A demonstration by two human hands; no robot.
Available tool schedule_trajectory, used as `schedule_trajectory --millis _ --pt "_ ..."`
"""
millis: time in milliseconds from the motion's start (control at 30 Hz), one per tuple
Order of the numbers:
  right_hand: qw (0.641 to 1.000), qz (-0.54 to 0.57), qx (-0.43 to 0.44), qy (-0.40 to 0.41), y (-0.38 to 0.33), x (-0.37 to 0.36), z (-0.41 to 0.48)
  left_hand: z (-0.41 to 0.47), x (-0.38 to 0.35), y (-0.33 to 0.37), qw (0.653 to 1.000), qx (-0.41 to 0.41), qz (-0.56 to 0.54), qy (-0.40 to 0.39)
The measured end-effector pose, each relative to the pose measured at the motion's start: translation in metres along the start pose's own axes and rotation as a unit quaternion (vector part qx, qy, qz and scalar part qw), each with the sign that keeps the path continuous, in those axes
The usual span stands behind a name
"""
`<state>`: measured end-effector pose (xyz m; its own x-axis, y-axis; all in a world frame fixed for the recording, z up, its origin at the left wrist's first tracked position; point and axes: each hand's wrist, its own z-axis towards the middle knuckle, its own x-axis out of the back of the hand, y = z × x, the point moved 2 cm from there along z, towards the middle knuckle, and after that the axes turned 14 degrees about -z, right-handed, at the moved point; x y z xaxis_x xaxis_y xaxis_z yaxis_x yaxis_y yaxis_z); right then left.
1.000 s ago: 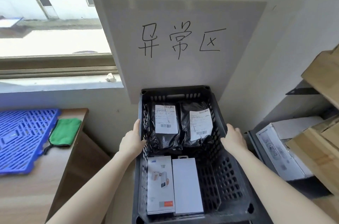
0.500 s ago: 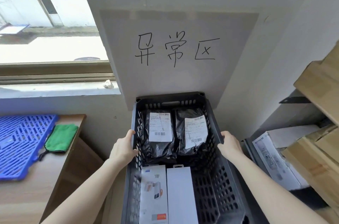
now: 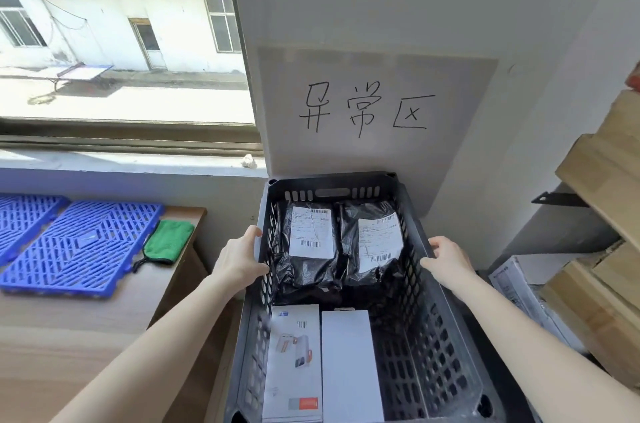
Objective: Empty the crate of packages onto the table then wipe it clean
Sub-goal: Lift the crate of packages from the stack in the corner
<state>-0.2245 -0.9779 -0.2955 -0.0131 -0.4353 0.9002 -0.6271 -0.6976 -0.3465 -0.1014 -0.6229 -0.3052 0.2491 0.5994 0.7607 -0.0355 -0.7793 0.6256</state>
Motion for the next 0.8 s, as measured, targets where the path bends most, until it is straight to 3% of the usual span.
schedule_trajectory --millis 500,800 --pt "0.994 0.048 0.077 0.053 -0.125 -0.004 -0.147 -0.123 0.158 -0.089 0.995 -0.019 -0.07 0.062" --pt "0.986 0.074 0.153 0.0 -0.249 -0.054 -0.237 -0.216 0.278 -0.192 0.989 0.039 -0.068 0.125"
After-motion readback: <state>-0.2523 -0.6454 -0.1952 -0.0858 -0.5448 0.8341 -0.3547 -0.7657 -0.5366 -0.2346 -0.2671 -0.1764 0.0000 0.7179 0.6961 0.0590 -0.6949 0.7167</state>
